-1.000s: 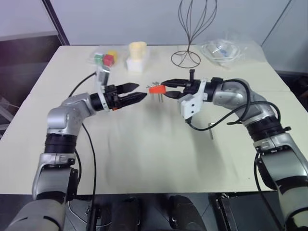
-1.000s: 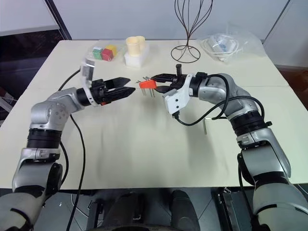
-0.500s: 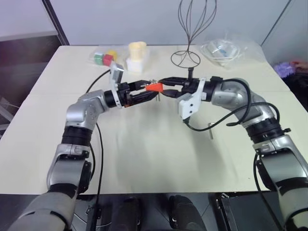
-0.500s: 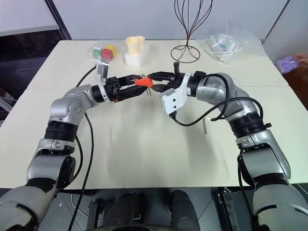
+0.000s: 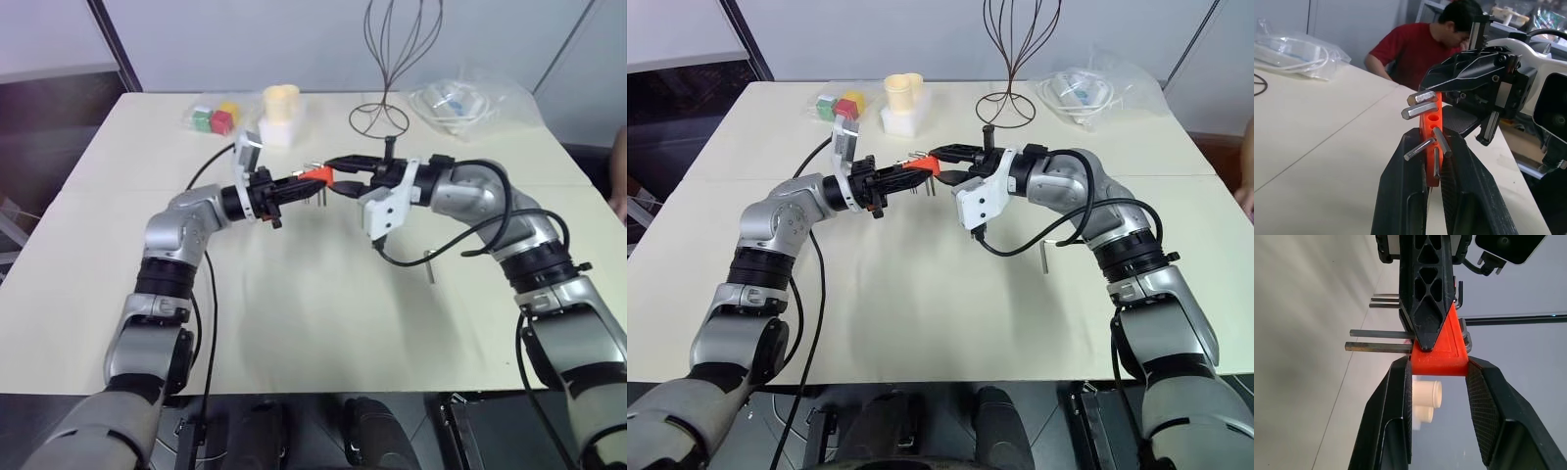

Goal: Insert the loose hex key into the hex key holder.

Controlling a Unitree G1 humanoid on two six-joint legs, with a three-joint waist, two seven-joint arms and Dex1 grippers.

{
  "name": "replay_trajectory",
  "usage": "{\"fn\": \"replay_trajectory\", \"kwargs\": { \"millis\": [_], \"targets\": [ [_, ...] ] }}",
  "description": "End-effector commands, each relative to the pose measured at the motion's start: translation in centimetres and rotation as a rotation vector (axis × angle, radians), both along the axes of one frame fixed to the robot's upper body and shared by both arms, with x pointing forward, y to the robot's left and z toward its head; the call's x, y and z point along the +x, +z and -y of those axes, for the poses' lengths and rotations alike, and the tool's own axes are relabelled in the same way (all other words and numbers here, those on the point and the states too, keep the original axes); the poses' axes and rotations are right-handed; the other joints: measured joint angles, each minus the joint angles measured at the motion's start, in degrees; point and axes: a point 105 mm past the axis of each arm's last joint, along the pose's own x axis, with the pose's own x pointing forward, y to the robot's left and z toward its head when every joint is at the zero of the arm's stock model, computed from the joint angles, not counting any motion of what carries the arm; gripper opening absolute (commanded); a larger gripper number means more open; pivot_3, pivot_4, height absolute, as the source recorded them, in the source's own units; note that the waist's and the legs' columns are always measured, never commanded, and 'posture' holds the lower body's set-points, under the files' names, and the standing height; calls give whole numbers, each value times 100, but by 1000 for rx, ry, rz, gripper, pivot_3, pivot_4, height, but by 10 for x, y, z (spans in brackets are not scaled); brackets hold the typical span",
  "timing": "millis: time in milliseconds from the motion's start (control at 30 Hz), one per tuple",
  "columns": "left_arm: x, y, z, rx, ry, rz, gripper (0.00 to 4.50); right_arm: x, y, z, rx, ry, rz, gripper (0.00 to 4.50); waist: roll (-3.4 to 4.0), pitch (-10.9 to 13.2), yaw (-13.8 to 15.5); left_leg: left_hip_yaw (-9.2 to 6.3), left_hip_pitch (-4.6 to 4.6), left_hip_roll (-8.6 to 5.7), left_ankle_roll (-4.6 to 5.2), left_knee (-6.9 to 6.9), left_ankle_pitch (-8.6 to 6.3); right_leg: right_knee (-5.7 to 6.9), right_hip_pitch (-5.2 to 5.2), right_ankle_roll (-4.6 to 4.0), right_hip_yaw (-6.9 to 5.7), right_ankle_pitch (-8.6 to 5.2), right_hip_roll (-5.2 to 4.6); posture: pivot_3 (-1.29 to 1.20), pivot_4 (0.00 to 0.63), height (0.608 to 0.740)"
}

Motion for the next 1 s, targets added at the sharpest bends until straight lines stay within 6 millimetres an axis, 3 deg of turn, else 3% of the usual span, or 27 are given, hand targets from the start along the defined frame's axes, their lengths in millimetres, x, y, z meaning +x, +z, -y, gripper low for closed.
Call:
{"fn": "replay_trajectory", "kwargs": {
  "millis": [33,167,400,467,533,633,700,767,833,1000],
  "targets": [
    [-1,15,-3,-14,8,53,52,-11,11,-4,15,50,38,1013,0,0,0,0,0,0,0,0,0,0,0,0,0,0,0,0,150,740],
    [0,15,-3,-10,13,55,52,-12,8,-3,4,56,25,1013,0,0,4,0,0,0,0,1,0,0,0,0,0,0,0,0,150,740],
    [0,12,-6,2,29,53,0,-12,5,6,-16,30,9,4433,0,0,3,0,-1,0,0,3,0,1,0,1,0,0,0,0,150,740],
    [0,10,-8,13,38,59,0,-8,0,17,-44,-18,-16,4433,0,0,15,-1,0,0,0,3,0,2,0,1,0,1,0,0,150,740],
    [0,9,-14,43,62,85,0,-1,-9,44,-75,-124,-89,4433,0,0,29,0,-1,0,0,4,0,2,0,1,0,1,0,0,150,740],
    [-4,5,-24,148,98,200,0,17,-19,101,114,-449,-376,4433,-2,-1,34,-2,-6,-1,1,5,0,0,0,1,1,1,-2,0,150,740],
    [-8,5,-27,196,97,259,0,15,-30,121,271,-591,-614,4433,-2,-1,38,-2,-8,-1,2,5,0,-1,0,1,5,1,-4,0,150,740],
    [-14,6,-28,224,90,305,0,7,-39,134,500,-719,-900,4433,-1,-1,33,-4,-8,1,4,4,-2,0,0,1,6,0,-6,0,150,740],
    [-22,6,-30,260,74,355,0,-8,-53,142,601,-823,-1123,4433,1,-2,34,-7,-9,4,29,6,-16,2,-3,0,6,1,-13,0,150,740],
    [-41,0,-26,311,55,429,0,-36,-78,157,871,-1063,-1430,4433,3,-4,43,-13,-10,6,37,2,-22,1,-6,0,7,1,-19,0,150,740]
  ]
}}
